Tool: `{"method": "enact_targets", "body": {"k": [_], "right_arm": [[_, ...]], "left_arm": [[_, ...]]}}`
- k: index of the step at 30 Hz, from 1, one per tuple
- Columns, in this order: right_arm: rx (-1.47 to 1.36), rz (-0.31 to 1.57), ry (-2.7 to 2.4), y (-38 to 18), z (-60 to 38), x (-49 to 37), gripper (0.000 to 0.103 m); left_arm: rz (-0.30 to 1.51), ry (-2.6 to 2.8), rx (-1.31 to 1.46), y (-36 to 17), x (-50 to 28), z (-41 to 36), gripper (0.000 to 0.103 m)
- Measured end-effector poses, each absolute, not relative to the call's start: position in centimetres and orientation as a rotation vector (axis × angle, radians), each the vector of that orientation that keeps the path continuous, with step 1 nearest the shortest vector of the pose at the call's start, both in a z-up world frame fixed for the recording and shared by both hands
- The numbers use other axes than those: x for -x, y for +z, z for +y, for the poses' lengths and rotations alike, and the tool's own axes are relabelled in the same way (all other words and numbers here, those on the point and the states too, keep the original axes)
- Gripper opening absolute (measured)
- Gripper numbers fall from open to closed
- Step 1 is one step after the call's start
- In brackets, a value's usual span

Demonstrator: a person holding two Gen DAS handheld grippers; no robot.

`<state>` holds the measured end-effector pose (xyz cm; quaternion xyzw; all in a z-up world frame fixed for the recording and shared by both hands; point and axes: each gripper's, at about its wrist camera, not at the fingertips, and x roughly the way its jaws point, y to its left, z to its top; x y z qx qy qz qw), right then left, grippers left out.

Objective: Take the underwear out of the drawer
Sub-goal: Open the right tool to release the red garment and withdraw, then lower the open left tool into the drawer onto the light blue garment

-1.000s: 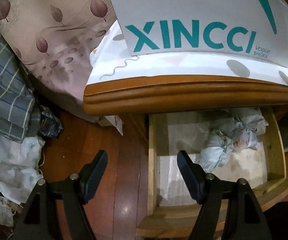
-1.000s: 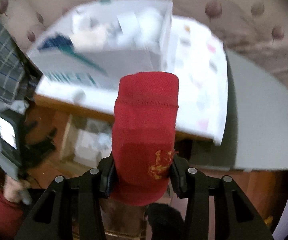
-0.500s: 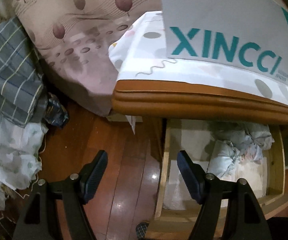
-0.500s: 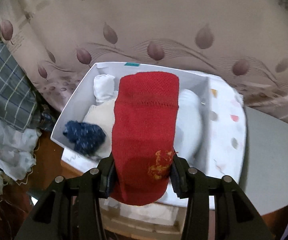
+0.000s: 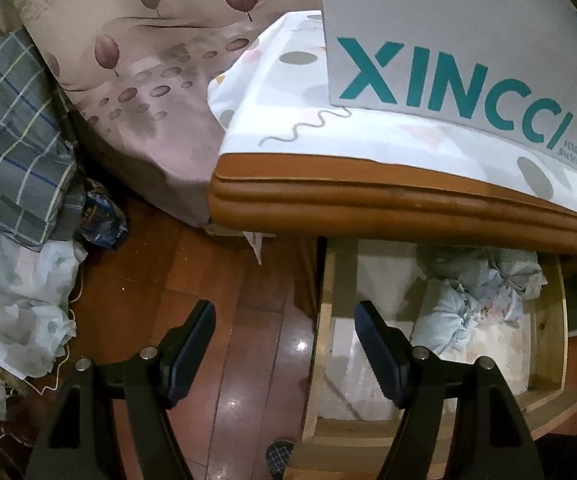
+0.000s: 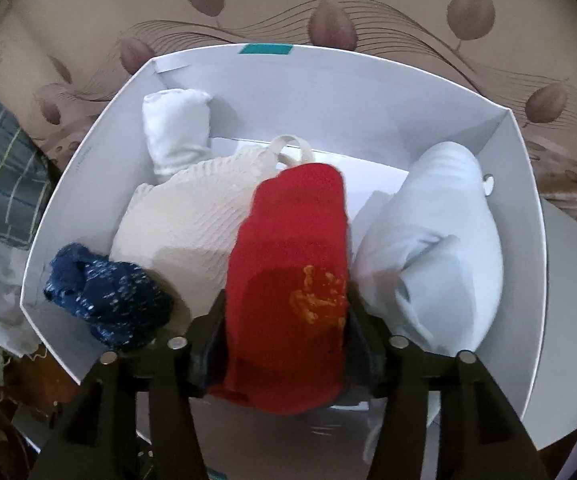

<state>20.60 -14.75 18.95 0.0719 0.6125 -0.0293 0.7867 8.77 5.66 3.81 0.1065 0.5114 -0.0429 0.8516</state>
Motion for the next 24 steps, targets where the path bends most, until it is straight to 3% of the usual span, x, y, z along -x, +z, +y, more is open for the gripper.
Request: {"method": "enact_targets", "body": {"k": [6, 15, 19, 24], "right_arm": [[-0.142, 1.217, -0.005, 22.8, -14.7, -16.5, 0.07], [0.03, 1.118, -0.036, 25.1, -15.5, -4.7, 0.079], [-0.018, 1.176, -0.03, 22.0, -16.9, -0.8, 0.079], [-0.075, 1.298, -0.043, 13.5, -18.0, 2.4, 0.078]], "left_arm": [[1.093, -0.149, -0.255, 3.0, -8.5, 4.5, 0.074], [1.109, -0.226, -0.388, 1.2, -7.1, 1.2, 0.074], [1.117, -0.243, -0.422, 0.4, -6.8, 0.1, 0.074], [1.117, -0.283, -0.509, -1.2, -6.2, -1.7, 0.074]]}}
